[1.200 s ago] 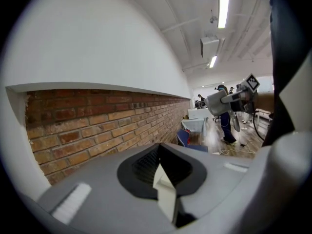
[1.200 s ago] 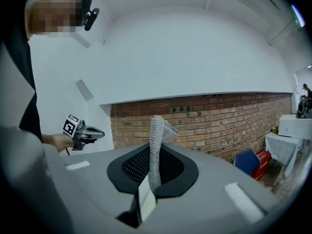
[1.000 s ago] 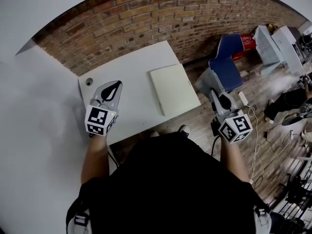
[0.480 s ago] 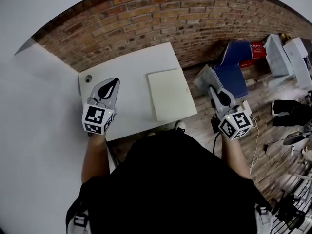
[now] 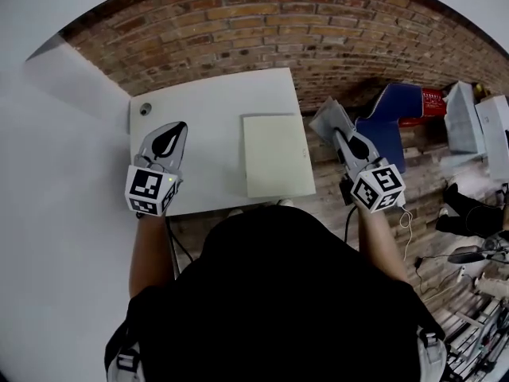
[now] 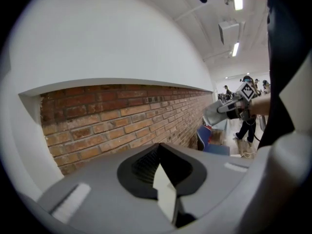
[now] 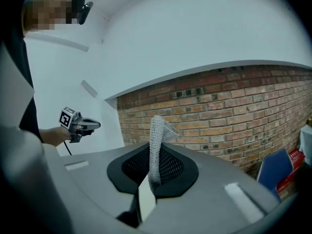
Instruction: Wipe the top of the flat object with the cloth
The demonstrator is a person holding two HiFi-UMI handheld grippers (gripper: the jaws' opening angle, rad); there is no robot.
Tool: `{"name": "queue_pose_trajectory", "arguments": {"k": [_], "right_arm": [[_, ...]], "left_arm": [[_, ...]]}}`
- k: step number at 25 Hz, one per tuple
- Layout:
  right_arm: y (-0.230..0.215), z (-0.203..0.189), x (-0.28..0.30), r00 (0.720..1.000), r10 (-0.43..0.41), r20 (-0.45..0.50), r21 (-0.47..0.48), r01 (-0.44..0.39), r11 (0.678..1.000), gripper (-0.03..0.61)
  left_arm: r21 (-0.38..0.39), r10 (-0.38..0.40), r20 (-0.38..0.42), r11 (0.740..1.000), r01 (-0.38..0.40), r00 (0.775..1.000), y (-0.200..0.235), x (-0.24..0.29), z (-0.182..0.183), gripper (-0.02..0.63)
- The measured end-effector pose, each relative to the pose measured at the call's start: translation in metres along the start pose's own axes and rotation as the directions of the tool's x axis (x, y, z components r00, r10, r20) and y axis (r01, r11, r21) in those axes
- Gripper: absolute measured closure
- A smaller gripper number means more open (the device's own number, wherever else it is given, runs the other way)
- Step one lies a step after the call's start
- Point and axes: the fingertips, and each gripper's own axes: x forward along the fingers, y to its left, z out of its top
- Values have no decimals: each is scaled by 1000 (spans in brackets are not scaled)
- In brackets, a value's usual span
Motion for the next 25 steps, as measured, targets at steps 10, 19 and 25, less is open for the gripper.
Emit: {"name": "queue_pose_trajectory", "arguments": {"k": [10, 19, 25], "right_arm": [[11, -50, 84, 981, 129, -142, 7, -129, 992, 569], [32, -107, 153, 933, 216, -289, 38, -215, 976, 569], [41, -141, 181, 899, 260, -351, 71, -251, 965, 569]], "left_arm": [[-3, 50, -12, 999, -50, 999, 6, -22, -23, 612], [-34, 103, -22, 994, -103, 994, 12, -40, -45, 612], [-86, 95, 10, 992, -94, 995, 0, -32, -51, 612]]}}
